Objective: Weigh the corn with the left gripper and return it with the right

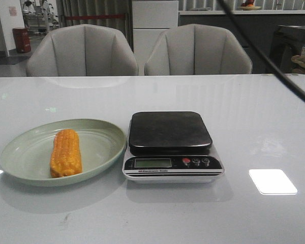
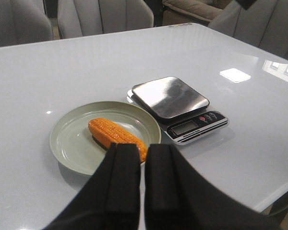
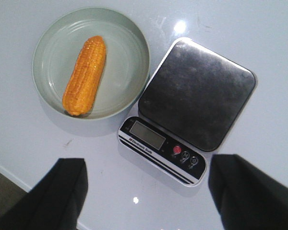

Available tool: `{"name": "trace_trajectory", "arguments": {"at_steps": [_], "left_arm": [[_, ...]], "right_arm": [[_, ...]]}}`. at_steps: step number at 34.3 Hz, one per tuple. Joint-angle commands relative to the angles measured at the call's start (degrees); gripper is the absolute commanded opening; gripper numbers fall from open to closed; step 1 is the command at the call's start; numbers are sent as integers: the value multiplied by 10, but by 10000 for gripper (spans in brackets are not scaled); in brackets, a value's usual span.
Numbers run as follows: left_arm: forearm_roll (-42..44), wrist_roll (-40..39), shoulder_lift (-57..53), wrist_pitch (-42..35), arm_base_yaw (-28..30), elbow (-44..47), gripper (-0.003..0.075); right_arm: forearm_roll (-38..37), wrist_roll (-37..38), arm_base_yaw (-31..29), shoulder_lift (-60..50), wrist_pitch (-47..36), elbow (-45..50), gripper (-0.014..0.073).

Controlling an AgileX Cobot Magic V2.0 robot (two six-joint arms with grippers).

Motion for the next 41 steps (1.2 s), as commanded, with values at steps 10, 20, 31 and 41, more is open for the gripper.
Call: {"name": "trace_trajectory", "arguments": {"at_steps": [10, 20, 31, 41], "left_arm": [[4, 0, 7, -47, -1, -15, 144], [4, 0, 7, -47, -1, -15, 144], [4, 0, 7, -47, -1, -15, 144], [4, 0, 7, -47, -1, -15, 144]], "right_arm": [[-6, -9, -3, -310, -220, 301, 613], [-10, -9, -3, -550, -355, 512, 613], [-43, -9, -3, -712, -493, 670, 613], [-62, -9, -3, -724, -524, 714, 458]]}}
